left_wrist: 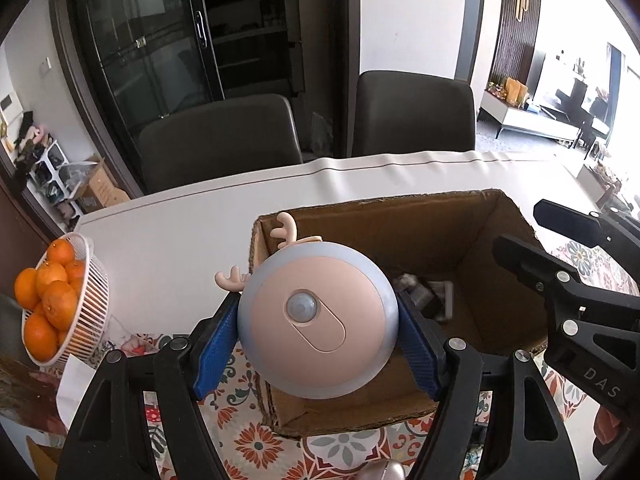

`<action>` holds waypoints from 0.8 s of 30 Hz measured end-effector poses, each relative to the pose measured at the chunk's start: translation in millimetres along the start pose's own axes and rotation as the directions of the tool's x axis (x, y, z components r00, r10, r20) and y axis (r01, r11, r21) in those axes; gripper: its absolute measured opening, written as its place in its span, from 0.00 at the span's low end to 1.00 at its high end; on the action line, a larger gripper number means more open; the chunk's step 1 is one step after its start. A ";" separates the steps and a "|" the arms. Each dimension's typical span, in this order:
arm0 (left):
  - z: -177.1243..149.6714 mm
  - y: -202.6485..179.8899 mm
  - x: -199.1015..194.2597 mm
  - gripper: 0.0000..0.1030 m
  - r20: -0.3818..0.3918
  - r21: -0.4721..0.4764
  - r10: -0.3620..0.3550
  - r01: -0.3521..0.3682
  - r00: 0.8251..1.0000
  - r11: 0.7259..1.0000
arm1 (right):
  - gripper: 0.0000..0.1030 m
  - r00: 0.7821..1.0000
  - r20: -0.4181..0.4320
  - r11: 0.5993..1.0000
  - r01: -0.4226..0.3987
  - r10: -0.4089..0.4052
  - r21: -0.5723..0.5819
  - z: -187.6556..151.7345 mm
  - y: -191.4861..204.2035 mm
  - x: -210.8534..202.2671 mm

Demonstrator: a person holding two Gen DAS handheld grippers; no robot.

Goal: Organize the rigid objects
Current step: 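Carry the lamp and adapter into the cardboard box and release both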

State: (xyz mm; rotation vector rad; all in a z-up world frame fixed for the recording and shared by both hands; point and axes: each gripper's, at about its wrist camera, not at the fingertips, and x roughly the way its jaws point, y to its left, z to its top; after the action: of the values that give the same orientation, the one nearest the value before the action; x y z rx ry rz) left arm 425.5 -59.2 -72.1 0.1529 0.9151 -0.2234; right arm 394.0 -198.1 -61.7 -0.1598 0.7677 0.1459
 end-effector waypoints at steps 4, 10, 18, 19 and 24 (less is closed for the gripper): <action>-2.1 -2.7 0.2 0.72 -0.016 0.005 -0.004 0.004 1.000 1.000 | 0.50 1.000 -0.002 1.000 0.008 -0.008 0.010 -1.5 -0.9 -2.0; -4.3 -5.9 -4.8 0.80 -0.016 0.000 -0.001 0.001 1.000 1.000 | 0.52 0.999 0.000 0.999 0.035 -0.035 0.037 -7.0 -4.0 -10.9; -7.8 -6.4 -38.5 0.89 0.065 0.020 0.078 -0.079 0.995 0.997 | 0.60 0.998 0.012 0.996 0.064 -0.065 0.063 -16.3 -6.1 -30.8; -9.1 -6.0 -42.6 0.89 0.072 0.021 0.084 -0.086 0.994 0.996 | 0.60 0.998 0.014 0.996 0.067 -0.068 0.066 -17.7 -6.2 -33.7; -21.3 -3.3 -66.7 0.90 0.103 0.007 0.114 -0.115 0.988 0.993 | 0.64 0.996 0.035 0.994 0.078 -0.081 0.071 -25.3 -1.2 -52.6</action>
State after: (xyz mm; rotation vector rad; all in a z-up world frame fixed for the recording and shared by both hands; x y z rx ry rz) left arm 369.1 -49.2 -31.8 0.2035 0.8007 -0.1293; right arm 339.7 -208.1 -42.7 -0.1211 0.7269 0.0462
